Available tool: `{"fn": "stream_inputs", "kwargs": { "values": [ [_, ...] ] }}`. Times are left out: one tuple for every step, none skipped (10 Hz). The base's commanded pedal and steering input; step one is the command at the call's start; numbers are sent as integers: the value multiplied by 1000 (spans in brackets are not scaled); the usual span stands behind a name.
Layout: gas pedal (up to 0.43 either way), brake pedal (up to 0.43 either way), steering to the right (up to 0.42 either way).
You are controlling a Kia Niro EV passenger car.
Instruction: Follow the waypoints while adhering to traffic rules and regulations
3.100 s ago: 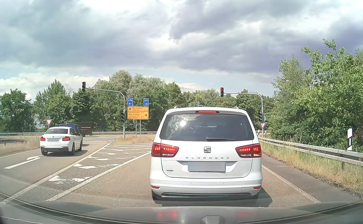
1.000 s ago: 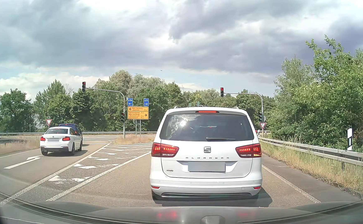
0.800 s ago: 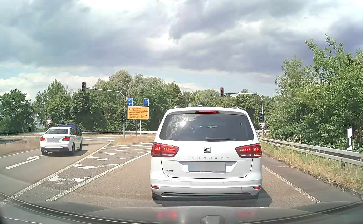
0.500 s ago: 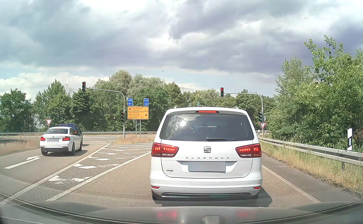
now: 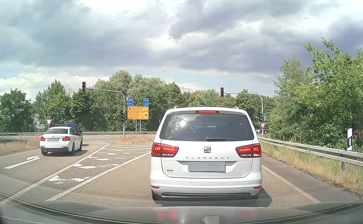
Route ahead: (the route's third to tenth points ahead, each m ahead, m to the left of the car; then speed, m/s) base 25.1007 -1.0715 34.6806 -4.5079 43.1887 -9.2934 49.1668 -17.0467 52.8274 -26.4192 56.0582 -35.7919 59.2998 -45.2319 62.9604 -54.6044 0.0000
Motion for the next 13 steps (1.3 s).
{"fn": "stream_inputs", "kwargs": {
  "values": [
    [0, 305, 10],
    [0, 305, 10],
    [0, 305, 10],
    [0, 305, 10],
    [0, 305, 10],
    [0, 305, 10],
    [0, 305, 10],
    [0, 305, 10],
    [0, 305, 10],
    [0, 305, 10],
    [0, 305, 10],
    [0, 305, 10],
    [0, 305, 10]
  ]
}}
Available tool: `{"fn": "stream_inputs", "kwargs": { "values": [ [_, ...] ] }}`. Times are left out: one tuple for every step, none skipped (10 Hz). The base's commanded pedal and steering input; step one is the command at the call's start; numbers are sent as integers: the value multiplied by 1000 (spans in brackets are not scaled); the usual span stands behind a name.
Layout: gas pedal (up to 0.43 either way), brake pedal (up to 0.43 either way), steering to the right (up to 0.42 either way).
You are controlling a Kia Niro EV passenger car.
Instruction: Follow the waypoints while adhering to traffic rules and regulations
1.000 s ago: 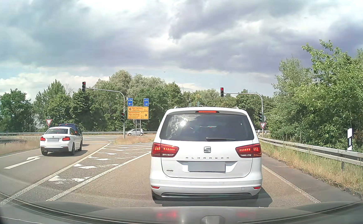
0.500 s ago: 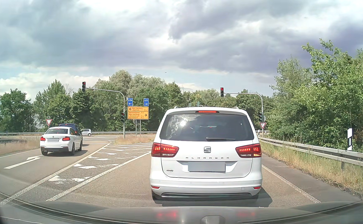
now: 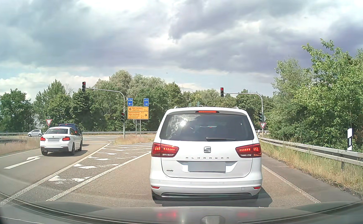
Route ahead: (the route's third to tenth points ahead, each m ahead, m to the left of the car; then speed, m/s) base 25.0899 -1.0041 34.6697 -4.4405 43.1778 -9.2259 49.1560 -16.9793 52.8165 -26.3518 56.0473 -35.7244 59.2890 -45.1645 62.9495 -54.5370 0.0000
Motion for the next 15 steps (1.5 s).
{"fn": "stream_inputs", "kwargs": {
  "values": [
    [0, 305, 10],
    [0, 305, 10],
    [0, 305, 10],
    [0, 305, 10],
    [0, 305, 10],
    [0, 305, 10],
    [0, 305, 10],
    [0, 305, 10],
    [0, 305, 10],
    [0, 305, 10],
    [0, 305, 10],
    [0, 305, 10],
    [0, 305, 10],
    [0, 305, 10],
    [0, 305, 10]
  ]
}}
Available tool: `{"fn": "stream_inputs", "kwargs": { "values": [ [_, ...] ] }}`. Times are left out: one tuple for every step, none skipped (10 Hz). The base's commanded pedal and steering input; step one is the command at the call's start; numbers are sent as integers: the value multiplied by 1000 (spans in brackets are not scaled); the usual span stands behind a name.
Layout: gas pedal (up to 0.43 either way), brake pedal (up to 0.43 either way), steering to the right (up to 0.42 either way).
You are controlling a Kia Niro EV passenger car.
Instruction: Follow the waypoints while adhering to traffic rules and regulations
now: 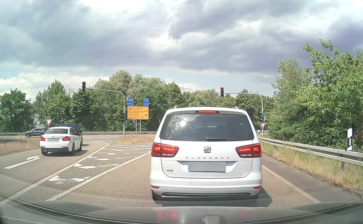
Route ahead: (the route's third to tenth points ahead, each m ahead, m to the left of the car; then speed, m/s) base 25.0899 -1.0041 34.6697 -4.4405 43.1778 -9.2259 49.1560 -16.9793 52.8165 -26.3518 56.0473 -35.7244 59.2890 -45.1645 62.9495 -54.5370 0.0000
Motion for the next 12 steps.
{"fn": "stream_inputs", "kwargs": {
  "values": [
    [0, 305, 10],
    [0, 299, 11],
    [0, 311, 13],
    [0, 305, 12],
    [0, 305, 12],
    [0, 305, 12],
    [0, 299, 12],
    [0, 305, 12],
    [0, 305, 12],
    [0, 305, 12],
    [0, 305, 12],
    [0, 305, 12]
  ]
}}
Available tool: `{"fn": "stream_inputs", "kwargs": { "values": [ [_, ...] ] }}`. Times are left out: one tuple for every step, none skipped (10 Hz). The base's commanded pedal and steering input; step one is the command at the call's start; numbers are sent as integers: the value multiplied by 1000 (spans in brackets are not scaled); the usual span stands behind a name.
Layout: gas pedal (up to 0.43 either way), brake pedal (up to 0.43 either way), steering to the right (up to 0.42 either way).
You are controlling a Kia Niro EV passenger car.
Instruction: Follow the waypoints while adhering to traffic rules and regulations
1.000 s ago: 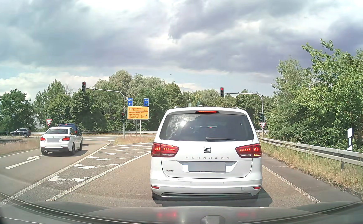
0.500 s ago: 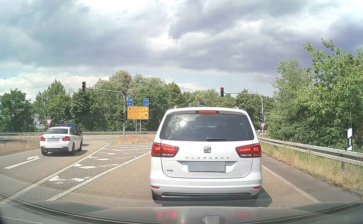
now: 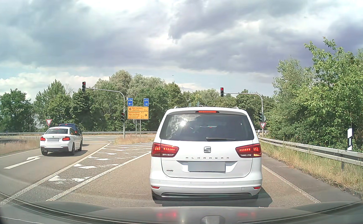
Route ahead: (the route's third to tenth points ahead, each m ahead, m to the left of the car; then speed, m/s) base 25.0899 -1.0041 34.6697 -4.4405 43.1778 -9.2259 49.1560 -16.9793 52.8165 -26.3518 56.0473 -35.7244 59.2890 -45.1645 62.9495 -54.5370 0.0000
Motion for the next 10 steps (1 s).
{"fn": "stream_inputs", "kwargs": {
  "values": [
    [0, 305, 12],
    [0, 305, 12],
    [0, 305, 12],
    [0, 305, 12],
    [0, 305, 12],
    [0, 305, 12],
    [0, 305, 12],
    [0, 305, 12],
    [0, 305, 12],
    [0, 311, 12]
  ]
}}
